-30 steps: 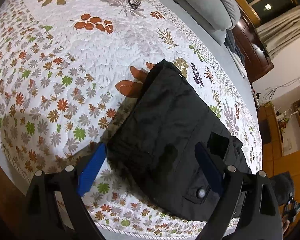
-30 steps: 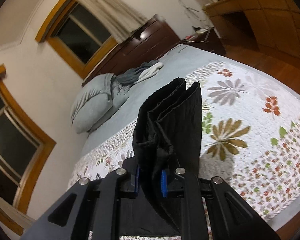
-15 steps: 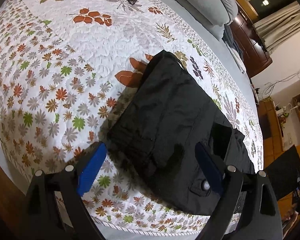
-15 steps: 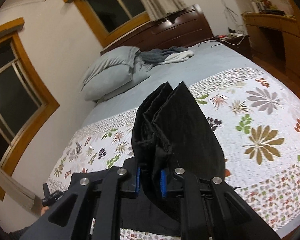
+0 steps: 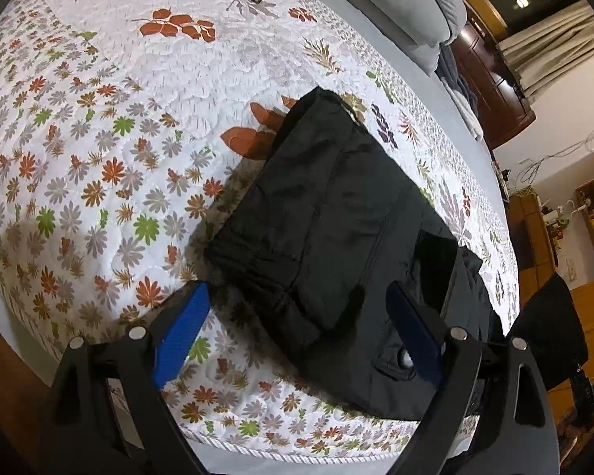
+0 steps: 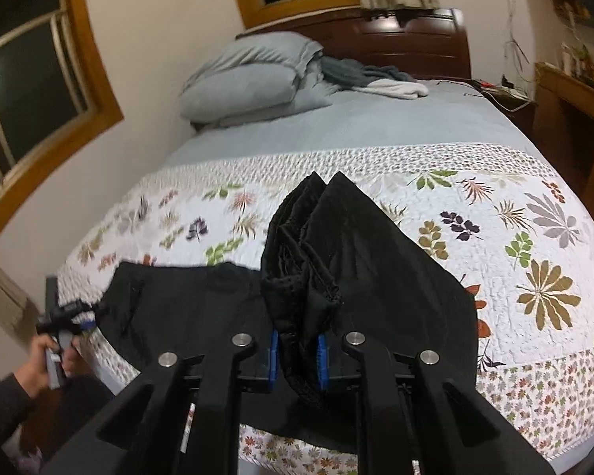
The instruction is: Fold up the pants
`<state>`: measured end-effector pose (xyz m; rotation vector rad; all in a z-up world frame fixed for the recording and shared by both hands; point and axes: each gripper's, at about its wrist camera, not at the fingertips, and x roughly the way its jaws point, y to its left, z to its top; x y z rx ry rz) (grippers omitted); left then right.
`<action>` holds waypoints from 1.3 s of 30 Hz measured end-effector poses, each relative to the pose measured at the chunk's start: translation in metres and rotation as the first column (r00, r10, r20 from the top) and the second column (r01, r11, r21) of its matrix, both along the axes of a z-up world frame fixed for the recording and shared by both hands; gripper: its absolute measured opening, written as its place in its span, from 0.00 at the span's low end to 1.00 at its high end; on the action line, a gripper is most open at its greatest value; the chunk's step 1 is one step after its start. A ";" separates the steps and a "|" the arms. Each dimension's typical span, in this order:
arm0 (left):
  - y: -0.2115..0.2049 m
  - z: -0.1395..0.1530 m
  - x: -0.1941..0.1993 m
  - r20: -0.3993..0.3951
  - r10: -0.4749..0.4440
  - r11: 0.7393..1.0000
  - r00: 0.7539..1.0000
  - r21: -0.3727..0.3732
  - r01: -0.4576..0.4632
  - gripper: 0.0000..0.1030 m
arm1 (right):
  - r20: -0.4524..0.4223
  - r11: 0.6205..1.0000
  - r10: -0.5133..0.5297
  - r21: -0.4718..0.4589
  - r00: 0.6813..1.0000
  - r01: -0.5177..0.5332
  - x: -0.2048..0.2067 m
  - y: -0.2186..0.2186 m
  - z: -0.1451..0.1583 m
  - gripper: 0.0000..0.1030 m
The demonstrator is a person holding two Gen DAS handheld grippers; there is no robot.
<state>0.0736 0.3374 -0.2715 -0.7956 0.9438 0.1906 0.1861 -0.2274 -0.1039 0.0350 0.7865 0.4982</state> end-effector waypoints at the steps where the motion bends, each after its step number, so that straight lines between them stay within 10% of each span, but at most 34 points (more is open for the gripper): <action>1: -0.001 0.000 0.000 0.002 -0.002 1.000 1.000 0.000 0.002 0.87 | 0.000 1.000 0.007 -0.011 1.000 -0.007 -0.001 0.005 -0.002 0.14; 16: 0.001 -0.002 -0.001 0.001 -0.012 1.000 1.000 -0.001 0.012 0.87 | 0.026 0.915 0.162 -0.378 0.986 -0.140 -0.041 0.100 -0.072 0.14; 33: 0.002 -0.005 -0.004 0.009 -0.013 1.000 1.000 -0.008 0.013 0.87 | 0.030 0.608 0.305 -0.776 0.952 -0.171 -0.073 0.173 -0.155 0.14; 39: -0.002 -0.005 -0.003 0.000 -0.017 1.000 1.000 -0.004 0.017 0.88 | 0.079 0.504 0.389 -0.852 0.918 -0.141 -0.100 0.183 -0.171 0.35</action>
